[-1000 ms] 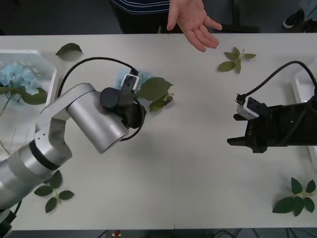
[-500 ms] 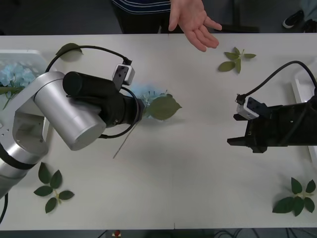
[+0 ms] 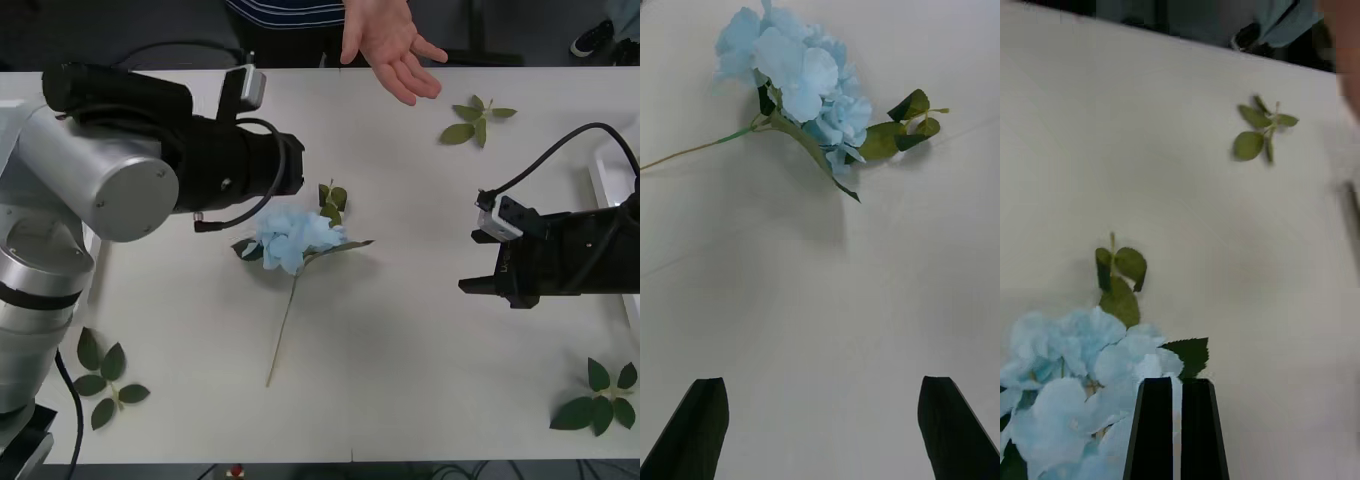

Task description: Place the red flowers into the right box and the blue flowers into the left box. If a person shows an open palm, hand one flower to the person first, then continue sorting.

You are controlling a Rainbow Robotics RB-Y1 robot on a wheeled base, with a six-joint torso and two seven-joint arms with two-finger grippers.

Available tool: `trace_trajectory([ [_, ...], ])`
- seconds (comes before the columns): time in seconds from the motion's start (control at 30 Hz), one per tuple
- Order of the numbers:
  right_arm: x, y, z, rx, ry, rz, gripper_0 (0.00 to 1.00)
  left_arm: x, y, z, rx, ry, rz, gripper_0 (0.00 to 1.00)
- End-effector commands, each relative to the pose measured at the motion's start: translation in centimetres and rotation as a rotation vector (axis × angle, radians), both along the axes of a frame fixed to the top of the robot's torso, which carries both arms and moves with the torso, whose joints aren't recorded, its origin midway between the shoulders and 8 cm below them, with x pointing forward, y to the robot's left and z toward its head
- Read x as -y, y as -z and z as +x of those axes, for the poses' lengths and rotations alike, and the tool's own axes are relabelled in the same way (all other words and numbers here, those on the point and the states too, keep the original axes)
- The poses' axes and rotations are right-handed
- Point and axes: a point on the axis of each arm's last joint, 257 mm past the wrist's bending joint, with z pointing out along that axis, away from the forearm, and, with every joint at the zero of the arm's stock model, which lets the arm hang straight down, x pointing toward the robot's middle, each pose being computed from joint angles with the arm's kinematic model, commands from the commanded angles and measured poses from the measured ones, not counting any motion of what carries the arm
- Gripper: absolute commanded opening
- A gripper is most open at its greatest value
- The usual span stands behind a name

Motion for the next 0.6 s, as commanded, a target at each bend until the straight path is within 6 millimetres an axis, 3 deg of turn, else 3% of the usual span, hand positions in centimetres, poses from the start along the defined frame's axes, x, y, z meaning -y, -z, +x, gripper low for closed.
trace_trajectory([
  [0.03, 0.2, -1.1, 0.3, 0.034, -0.011, -0.015, 0.73, 1.7, -4.6, -0.6, 0.154, 0.113, -0.033, 0.03],
  [0.23, 0.2, -1.1, 0.3, 0.034, -0.011, -0.015, 0.73, 3.1, -8.0, -0.6, 0.344, 0.223, -0.028, 0.03],
  [0.33, 0.2, -1.1, 0.3, 0.034, -0.011, -0.015, 0.73, 3.6, -8.8, -1.2, 0.361, 0.257, -0.059, 0.03],
  [0.5, 0.2, -1.1, 0.3, 0.034, -0.011, -0.015, 0.73, 3.3, -7.7, -1.8, 0.317, 0.279, -0.038, 0.08],
  [0.6, 0.2, -1.1, 0.3, 0.034, -0.011, -0.015, 0.73, 2.7, -6.5, -2.0, 0.285, 0.283, 0.005, 0.26],
])
